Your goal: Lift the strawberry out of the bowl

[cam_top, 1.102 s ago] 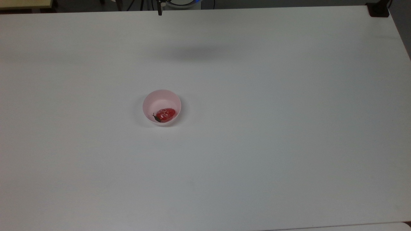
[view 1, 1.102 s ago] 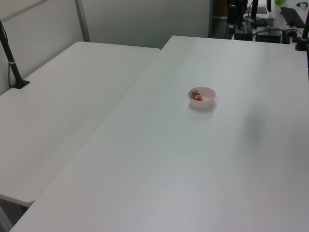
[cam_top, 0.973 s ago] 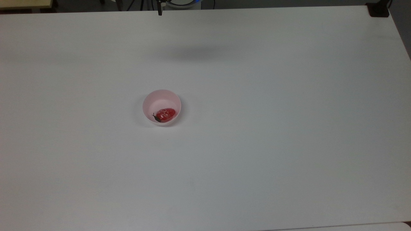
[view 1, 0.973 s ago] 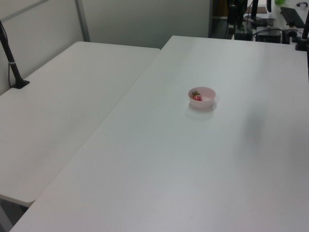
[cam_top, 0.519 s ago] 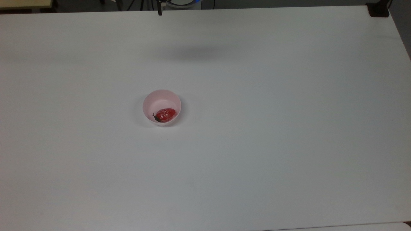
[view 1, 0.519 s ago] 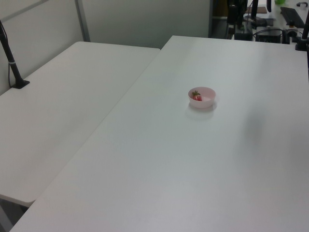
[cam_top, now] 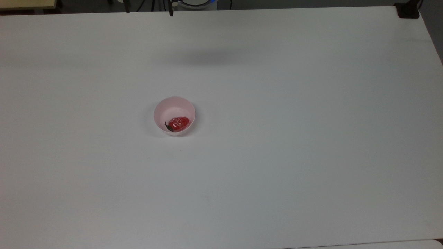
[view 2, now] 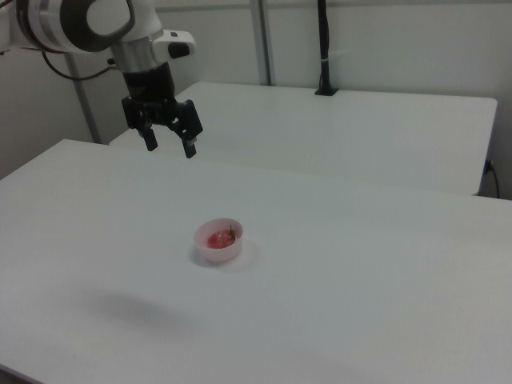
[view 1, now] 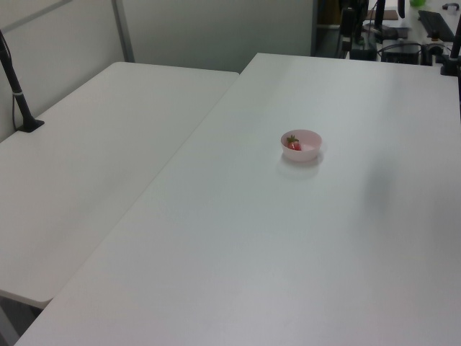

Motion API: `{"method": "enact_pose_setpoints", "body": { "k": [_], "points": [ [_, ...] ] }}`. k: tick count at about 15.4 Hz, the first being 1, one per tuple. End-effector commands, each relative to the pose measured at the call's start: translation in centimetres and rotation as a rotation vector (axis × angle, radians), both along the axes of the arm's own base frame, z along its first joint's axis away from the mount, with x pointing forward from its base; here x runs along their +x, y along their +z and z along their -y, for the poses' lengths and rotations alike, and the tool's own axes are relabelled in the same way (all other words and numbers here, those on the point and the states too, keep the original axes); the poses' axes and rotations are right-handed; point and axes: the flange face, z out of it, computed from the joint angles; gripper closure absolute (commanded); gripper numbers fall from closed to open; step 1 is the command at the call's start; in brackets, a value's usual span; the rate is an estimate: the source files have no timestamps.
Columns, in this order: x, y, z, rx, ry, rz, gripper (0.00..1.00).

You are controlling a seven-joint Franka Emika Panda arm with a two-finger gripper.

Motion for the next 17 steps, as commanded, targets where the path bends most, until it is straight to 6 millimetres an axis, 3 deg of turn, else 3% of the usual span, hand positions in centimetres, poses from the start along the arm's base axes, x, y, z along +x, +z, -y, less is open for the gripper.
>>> {"method": "enact_pose_setpoints", "body": {
  "k": [1,3,6,9,12,14,17],
  "points": [
    [0.2,-1.7,2.5,-0.006,0.213,-0.031,0.0],
    [1.0,-3.2,2.9,-0.017,0.193,-0.053,0.0],
    [3.1,-6.3,3.2,-0.018,-0.042,-0.041,0.0],
    [5.0,-11.4,2.1,-0.018,-0.32,-0.014,0.0],
    [6.5,-14.8,2.1,-0.012,-0.497,-0.01,0.0],
    [7.2,-17.7,1.4,-0.022,-0.528,-0.046,0.06],
    [8.9,-21.0,0.1,-0.01,-0.516,-0.017,0.31]
  ]
}}
